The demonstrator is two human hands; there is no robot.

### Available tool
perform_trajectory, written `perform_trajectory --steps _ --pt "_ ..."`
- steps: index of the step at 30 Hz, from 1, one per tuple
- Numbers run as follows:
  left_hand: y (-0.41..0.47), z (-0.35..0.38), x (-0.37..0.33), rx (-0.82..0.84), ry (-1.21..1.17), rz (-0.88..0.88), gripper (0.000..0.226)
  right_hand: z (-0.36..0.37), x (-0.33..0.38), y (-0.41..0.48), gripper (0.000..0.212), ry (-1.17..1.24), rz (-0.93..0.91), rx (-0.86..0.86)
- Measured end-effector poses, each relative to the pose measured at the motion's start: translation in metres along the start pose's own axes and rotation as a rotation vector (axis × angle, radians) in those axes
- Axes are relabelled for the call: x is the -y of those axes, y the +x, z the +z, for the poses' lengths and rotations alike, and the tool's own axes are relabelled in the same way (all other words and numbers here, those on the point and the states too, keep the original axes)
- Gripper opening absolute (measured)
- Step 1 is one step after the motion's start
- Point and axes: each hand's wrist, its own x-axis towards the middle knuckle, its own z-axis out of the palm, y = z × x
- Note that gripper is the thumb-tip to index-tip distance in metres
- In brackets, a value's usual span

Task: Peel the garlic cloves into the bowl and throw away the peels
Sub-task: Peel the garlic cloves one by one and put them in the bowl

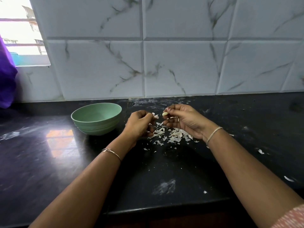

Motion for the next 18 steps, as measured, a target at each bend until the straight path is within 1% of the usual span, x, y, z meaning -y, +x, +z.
perform_trajectory --steps 4,6,8,9,11,12,18 --pt "0.004 0.005 0.003 0.017 0.135 0.075 0.023 -0.011 0.003 0.000 0.014 0.038 -0.001 -0.119" --pt "0.006 0.007 0.004 0.000 0.312 0.169 0.025 -0.017 0.003 0.001 0.015 0.041 -0.001 -0.176" --pt "0.010 0.010 0.003 -0.028 0.497 0.279 0.022 -0.020 0.003 0.002 0.016 0.049 -0.014 -0.213" --pt "0.012 0.013 0.001 -0.039 0.542 0.316 0.020 -0.021 0.004 0.003 0.016 0.055 -0.031 -0.230" --pt "0.014 0.021 -0.003 -0.043 0.570 0.345 0.008 -0.023 0.006 0.004 0.013 0.072 -0.069 -0.261" --pt "0.016 0.026 -0.004 -0.046 0.596 0.354 0.007 -0.024 0.006 0.004 0.011 0.083 -0.085 -0.274" --pt "0.020 0.047 -0.001 -0.025 0.750 0.373 0.019 -0.029 0.006 0.008 0.013 0.086 -0.109 -0.362"
